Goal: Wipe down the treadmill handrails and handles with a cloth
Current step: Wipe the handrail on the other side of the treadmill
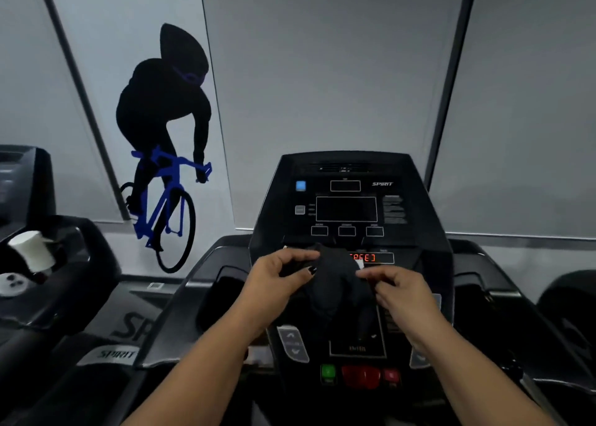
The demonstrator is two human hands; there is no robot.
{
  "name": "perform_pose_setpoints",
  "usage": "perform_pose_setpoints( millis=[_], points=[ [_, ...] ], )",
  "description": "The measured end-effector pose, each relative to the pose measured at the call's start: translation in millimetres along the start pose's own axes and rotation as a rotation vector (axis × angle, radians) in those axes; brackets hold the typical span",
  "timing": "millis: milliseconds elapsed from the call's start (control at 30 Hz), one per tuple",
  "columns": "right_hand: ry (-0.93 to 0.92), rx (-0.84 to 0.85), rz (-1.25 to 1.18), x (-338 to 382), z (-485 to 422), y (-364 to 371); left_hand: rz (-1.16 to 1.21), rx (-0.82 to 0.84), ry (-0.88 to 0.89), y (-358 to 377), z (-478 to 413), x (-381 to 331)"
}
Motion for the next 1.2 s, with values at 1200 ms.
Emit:
perform_pose_setpoints(
  millis=[1200],
  points=[
    [-0.324, -0.253, 0.547, 35, -200, -50, -1.009, 0.11, 0.353, 50, -229, 19]
  ],
)
Point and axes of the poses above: each hand's wrist, its own z-axis away from the middle knuckle, its own y-axis out of the palm, x = y × z, the point moved 8 cm from there along -z, towards the middle knuckle
